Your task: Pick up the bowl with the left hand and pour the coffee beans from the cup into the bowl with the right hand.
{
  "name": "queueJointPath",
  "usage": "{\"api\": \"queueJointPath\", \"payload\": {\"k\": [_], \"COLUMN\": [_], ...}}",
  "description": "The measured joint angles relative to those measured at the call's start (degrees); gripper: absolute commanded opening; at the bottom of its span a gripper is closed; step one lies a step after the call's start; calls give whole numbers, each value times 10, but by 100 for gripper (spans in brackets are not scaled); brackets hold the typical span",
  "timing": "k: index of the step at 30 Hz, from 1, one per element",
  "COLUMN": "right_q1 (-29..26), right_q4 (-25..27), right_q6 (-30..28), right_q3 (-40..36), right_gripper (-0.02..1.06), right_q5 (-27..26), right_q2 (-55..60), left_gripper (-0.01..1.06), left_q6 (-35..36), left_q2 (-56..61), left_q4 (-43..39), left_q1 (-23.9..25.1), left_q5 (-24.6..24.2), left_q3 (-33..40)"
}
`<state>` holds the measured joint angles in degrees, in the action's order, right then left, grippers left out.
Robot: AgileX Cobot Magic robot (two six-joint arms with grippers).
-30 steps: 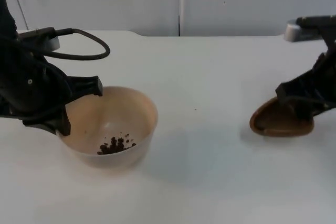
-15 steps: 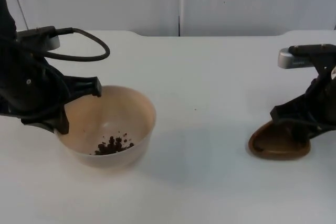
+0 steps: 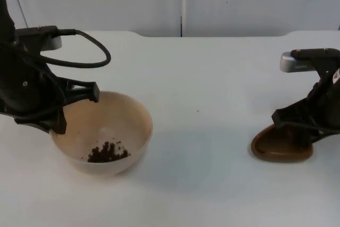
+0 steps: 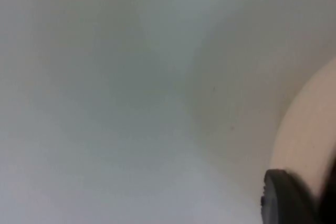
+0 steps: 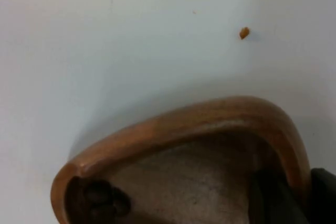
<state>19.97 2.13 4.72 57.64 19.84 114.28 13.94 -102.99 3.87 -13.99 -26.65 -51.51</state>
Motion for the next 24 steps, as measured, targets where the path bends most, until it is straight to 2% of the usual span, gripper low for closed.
{"api": "queueJointPath", "payload": {"k": [1, 4, 6, 8, 11, 12, 13, 14, 15, 16, 19, 24], "right_q1": [0, 0, 0, 0, 0, 0, 0, 0, 0, 0, 0, 0], "right_q4": [0, 0, 0, 0, 0, -1, -1, -1, -1, -1, -1, -1], "right_q6": [0, 2, 2, 2, 2, 2, 2, 2, 2, 2, 2, 0], "right_q3": [0, 0, 0, 0, 0, 0, 0, 0, 0, 0, 0, 0], "right_gripper": [2, 5, 7, 13, 33, 33, 41, 55, 63, 63, 77, 78], "right_q5": [0, 0, 0, 0, 1, 6, 10, 11, 11, 11, 11, 25], "right_q2": [0, 0, 0, 0, 1, 4, 6, 8, 8, 8, 8, -20], "left_gripper": [31, 51, 52, 56, 57, 57, 57, 57, 57, 57, 57, 57], "left_q6": [0, 0, 0, 0, 0, 0, 0, 0, 0, 0, 0, 0], "left_q2": [0, 0, 0, 0, 0, 0, 0, 2, 2, 4, 24, 77], "left_q4": [-2, -2, -2, -2, -2, -2, -2, -2, -2, -2, -2, -2], "left_q1": [0, 0, 0, 0, 0, 0, 0, 0, 0, 0, 0, 0], "left_q5": [0, 0, 1, 1, 2, 2, 1, 1, 1, 1, 1, 1], "left_q3": [0, 0, 0, 0, 0, 0, 0, 0, 0, 0, 0, 0]}}
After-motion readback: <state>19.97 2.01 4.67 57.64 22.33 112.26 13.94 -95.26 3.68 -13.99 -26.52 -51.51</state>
